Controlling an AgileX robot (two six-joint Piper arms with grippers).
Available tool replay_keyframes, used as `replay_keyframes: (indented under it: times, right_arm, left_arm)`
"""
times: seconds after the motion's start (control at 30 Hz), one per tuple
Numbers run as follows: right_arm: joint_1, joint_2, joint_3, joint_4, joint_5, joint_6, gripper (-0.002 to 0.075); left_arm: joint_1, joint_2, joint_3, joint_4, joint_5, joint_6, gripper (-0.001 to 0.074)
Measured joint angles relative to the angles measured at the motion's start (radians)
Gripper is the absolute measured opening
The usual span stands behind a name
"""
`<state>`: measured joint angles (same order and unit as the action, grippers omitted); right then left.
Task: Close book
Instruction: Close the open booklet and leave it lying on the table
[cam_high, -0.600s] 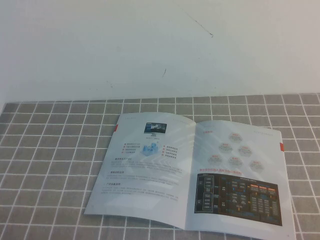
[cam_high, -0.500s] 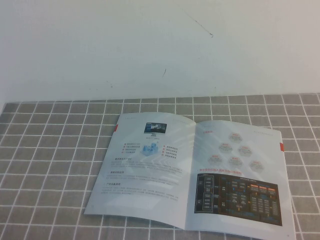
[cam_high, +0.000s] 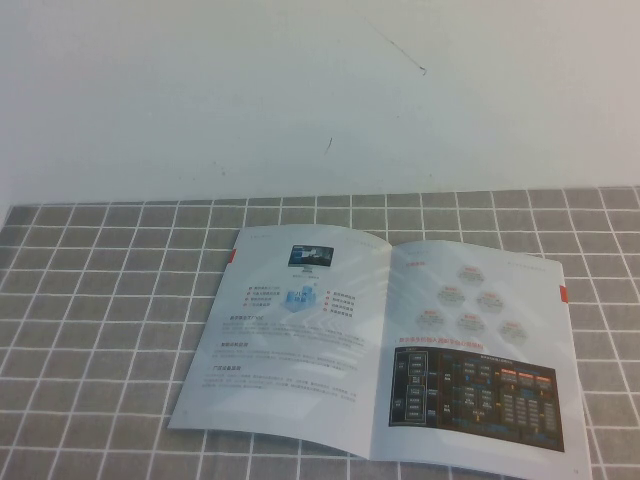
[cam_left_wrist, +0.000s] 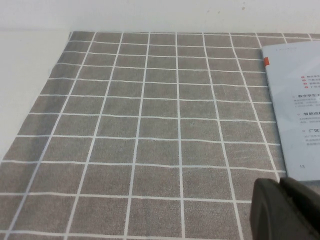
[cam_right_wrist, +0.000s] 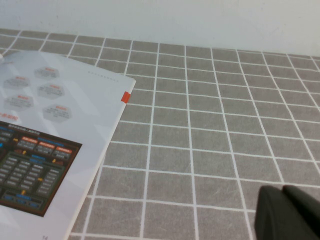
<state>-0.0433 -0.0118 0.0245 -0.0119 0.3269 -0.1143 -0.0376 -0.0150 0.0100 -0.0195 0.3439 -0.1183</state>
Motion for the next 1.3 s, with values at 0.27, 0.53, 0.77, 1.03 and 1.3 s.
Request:
replay_keyframes:
  times: [0.27,0.53,0.77,1.03,1.3]
  right_arm:
    - [0.0,0.0,0.0,0.0,0.0,0.0,-0.0003]
    - [0.0,0.0,0.0,0.0,0.0,0.0,-0.0003]
    - [0.0,0.0,0.0,-0.011,0.0,-0.01,-0.0003]
    - [0.0,0.0,0.0,-0.014,0.0,-0.013,-0.0003]
    - [0.0,0.0,0.002,-0.018,-0.024,-0.013,-0.0003]
  left_arm:
    - [0.0,0.0,0.0,0.009,0.0,0.015,-0.0004]
    - [0.0,0.0,0.0,0.012,0.0,0.022,-0.0004]
    - [0.0,0.0,0.0,0.02,0.0,0.022,-0.0004]
    - [0.0,0.0,0.0,0.02,0.0,0.026,-0.0004]
    - [0.0,0.0,0.005,0.029,-0.037,0.028,-0.0004]
